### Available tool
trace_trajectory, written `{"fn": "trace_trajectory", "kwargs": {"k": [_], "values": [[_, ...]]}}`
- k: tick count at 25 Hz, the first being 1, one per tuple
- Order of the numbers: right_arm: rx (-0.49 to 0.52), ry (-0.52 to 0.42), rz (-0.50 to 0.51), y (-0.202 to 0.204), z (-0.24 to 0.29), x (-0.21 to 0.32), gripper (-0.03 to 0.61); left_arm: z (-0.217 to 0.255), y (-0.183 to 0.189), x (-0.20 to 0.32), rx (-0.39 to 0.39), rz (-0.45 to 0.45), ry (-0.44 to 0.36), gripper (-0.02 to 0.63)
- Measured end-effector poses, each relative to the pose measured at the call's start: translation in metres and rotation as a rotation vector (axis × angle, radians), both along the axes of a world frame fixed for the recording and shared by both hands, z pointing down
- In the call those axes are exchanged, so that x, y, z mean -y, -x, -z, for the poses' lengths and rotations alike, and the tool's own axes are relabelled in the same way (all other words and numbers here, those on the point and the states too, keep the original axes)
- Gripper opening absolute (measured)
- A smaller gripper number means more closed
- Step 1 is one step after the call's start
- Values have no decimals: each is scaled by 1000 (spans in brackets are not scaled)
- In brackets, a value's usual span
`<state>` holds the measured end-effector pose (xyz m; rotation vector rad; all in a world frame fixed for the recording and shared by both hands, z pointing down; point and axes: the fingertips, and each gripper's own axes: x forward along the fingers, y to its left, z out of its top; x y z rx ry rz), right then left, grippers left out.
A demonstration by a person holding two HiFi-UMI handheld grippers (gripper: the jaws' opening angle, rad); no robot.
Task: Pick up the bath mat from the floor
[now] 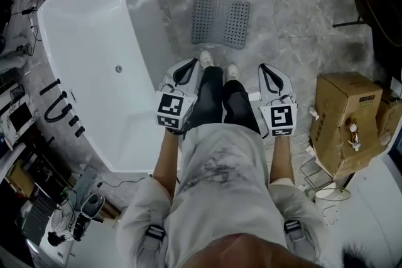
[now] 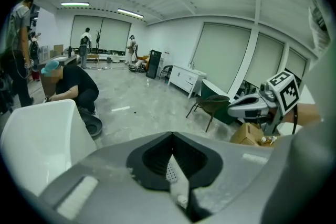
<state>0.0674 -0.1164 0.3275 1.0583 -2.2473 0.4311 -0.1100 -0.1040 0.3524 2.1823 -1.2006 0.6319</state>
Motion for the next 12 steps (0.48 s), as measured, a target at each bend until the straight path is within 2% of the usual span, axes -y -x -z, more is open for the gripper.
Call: {"fn": "trace_trajectory", "kwargs": {"k": [7, 12], "values": [[-47, 62, -73, 2, -74, 11, 2, -68, 21, 26, 27, -6, 64, 2], [-75, 94, -120, 1, -110, 8, 2, -103, 31, 34, 15, -18, 72, 2]]}}
